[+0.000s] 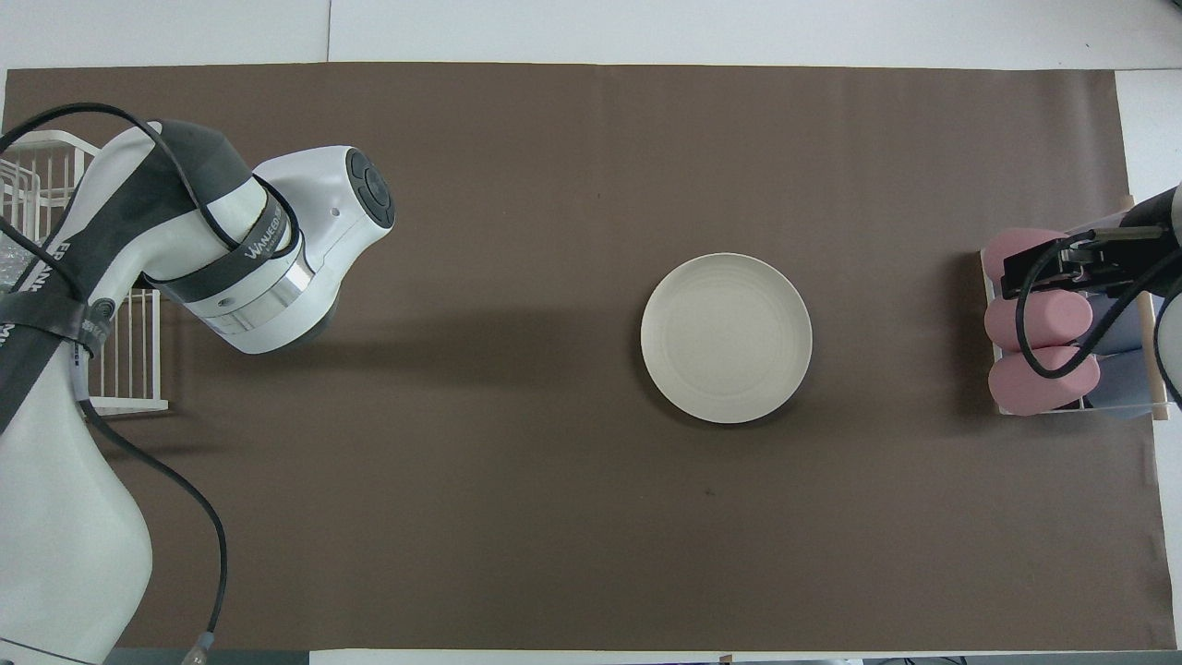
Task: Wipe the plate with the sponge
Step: 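Place the clear sponge into the white wire rack with the left gripper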
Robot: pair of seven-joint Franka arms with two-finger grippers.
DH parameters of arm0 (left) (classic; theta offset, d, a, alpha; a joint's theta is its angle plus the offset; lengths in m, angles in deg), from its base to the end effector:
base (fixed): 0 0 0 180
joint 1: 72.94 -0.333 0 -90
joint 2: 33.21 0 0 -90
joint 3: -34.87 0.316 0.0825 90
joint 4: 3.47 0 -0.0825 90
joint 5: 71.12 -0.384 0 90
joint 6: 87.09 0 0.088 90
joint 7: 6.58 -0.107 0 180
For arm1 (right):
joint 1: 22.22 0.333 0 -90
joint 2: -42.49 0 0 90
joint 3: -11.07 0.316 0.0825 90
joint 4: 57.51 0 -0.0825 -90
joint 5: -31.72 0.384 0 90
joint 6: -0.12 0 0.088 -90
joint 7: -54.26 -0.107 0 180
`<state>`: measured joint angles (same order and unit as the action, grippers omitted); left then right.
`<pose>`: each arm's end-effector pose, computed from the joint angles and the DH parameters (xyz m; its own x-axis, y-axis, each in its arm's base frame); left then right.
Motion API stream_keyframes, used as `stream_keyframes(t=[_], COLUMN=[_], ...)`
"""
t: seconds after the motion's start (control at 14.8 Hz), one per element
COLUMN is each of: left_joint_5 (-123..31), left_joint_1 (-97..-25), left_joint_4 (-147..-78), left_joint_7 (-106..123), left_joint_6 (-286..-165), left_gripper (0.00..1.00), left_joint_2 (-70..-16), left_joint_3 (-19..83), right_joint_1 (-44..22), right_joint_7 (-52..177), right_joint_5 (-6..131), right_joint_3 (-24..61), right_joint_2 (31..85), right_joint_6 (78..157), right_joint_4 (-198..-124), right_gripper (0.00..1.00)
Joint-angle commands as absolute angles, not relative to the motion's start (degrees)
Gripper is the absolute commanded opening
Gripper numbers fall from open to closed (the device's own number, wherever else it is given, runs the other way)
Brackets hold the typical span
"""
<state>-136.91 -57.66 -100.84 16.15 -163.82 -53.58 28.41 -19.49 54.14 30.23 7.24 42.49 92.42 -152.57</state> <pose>0.5974 -0.1080 0.4180 0.9808 -0.0136 -0.1945 -0.1903 -0.2847 -0.9396 0.5549 -0.0133 0.5862 0.9986 -0.0202 -0.0481 -0.0190 -0.9995 0.0260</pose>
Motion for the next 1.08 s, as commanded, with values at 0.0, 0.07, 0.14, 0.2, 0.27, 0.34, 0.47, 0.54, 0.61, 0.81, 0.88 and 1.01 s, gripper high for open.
stream_keyframes(t=[0.0,0.07,0.14,0.2,0.27,0.34,0.47,0.54,0.61,0.81,0.88,1.01], left_joint_5=[-140.0,-139.9,-139.4,-139.1,-138.2,-136.8,-133.4,-132.3,-132.2,-132.0,-132.0,-131.2], left_joint_1=[-60.6,-61.8,-62.6,-63.2,-63.4,-63.5,-63.6,-63.7,-63.7,-64.3,-64.3,-64.4], left_joint_4=[-98.9,-98.9,-99.2,-99.4,-99.4,-99.4,-99.5,-99.5,-99.7,-99.8,-99.8,-99.8], left_joint_7=[15.5,15.6,16.0,16.3,16.4,17.1,20.3,20.8,20.8,20.8,20.8,20.8], left_joint_6=[-167.3,-168.6,-169.5,-170.8,-171.2,-171.3,-172.7,-173.4,-173.4,-173.7,-174.0,-174.9], left_gripper=[0.0,0.0,0.0,0.0,0.0,0.0,0.0,0.0,0.0,0.0,0.0,0.29], left_joint_2=[-56.1,-56.2,-56.3,-56.4,-56.4,-56.4,-56.5,-56.5,-56.5,-56.5,-56.5,-56.5], left_joint_3=[28.4,28.4,28.3,28.3,28.3,28.3,28.3,28.3,28.3,28.2,28.2,28.3], right_joint_1=[-20.4,-20.5,-20.6,-20.6,-20.5,-20.5,-20.4,-20.3,-20.0,-20.4,-20.4,-20.4], right_joint_7=[56.2,56.3,56.3,56.1,55.9,55.8,55.7,55.7,55.6,55.7,55.7,55.8], right_joint_5=[30.6,30.6,30.6,30.6,30.6,30.6,30.7,30.7,30.8,33.9,33.8,33.7], right_joint_3=[7.3,7.3,7.3,7.3,7.3,7.3,7.3,7.5,7.5,7.5,7.5,7.5], right_joint_2=[43.2,43.2,43.2,43.2,43.2,43.2,43.2,43.2,43.2,43.2,43.2,43.2], right_joint_6=[92.0,92.0,92.0,92.0,92.0,92.0,92.1,92.1,91.8,92.1,92.1,92.1], right_joint_4=[-151.6,-151.6,-151.6,-151.6,-151.6,-151.6,-151.7,-151.6,-151.6,-151.6,-151.6,-151.6], right_gripper=[1.0,1.0,1.0,1.0,1.0,1.0,1.0,1.0,1.0,1.0,1.0,1.0])
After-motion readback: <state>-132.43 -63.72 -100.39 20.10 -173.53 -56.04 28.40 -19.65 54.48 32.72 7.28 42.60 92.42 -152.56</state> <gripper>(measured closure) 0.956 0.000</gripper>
